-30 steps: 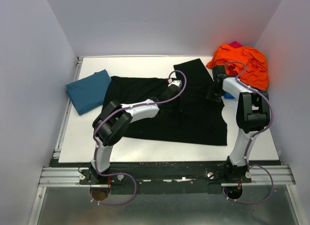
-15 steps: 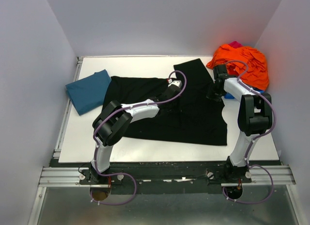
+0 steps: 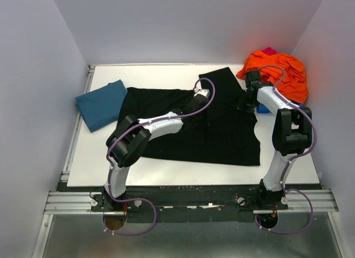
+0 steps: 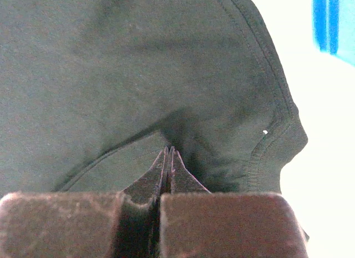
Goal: Fold and stack the t-shirts
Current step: Fold the flattened tshirt in 1/3 of the way
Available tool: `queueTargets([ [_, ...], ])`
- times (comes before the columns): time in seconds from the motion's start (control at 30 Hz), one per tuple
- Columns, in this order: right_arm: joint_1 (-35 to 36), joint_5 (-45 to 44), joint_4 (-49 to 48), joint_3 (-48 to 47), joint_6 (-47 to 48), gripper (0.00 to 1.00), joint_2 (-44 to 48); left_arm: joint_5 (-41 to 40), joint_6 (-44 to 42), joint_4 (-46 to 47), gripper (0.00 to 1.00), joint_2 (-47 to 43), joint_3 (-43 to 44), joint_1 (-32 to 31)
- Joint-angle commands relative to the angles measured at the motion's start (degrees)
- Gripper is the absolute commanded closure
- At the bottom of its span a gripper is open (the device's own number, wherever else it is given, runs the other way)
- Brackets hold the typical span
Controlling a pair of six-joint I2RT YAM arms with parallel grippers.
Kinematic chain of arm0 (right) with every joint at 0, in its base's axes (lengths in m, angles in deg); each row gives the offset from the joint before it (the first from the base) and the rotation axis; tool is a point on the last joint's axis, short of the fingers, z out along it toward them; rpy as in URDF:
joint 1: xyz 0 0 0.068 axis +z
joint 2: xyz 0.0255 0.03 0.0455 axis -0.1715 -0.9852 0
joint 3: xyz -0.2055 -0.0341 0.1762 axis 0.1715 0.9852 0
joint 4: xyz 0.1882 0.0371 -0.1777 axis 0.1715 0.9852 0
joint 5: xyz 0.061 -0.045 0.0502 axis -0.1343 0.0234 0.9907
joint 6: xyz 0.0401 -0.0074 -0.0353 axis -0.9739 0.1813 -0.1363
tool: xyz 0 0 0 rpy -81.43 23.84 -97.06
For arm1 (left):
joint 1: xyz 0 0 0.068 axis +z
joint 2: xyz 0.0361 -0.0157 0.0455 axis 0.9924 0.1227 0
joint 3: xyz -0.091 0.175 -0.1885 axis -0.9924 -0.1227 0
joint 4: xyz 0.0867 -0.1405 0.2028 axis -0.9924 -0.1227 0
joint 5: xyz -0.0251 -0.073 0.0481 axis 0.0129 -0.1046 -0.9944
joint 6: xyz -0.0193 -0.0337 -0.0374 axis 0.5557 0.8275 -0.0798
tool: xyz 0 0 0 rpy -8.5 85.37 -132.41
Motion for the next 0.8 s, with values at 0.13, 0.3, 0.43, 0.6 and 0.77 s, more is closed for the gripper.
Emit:
queueTargets([
  [0.13,0.28,-1.50,2.37,-4.70,1.40,0.99,-0.17,-3.35,-1.29,-2.78,1.00,1.16,3.94,0.44],
  [0.3,0.28,-1.94,3.33,-6.90,1.75,0.99,-0.26,-3.18,-1.21,-2.78,1.00,1.60,4.91,1.32],
  [0.43,0.28,-1.85,3.95,-8.57,1.92,0.99,-0.97,-3.26,-1.29,-3.04,1.00,2.13,6.14,1.32],
  [0.6,0.28,-1.94,4.39,-9.80,2.01,0.99,-1.76,-4.41,-2.08,-3.48,1.00,1.96,7.98,1.32],
  [0.77,0.28,-2.29,5.10,-10.77,2.27,0.99,-2.55,-6.07,-3.22,-4.97,1.00,2.39,10.97,1.32],
])
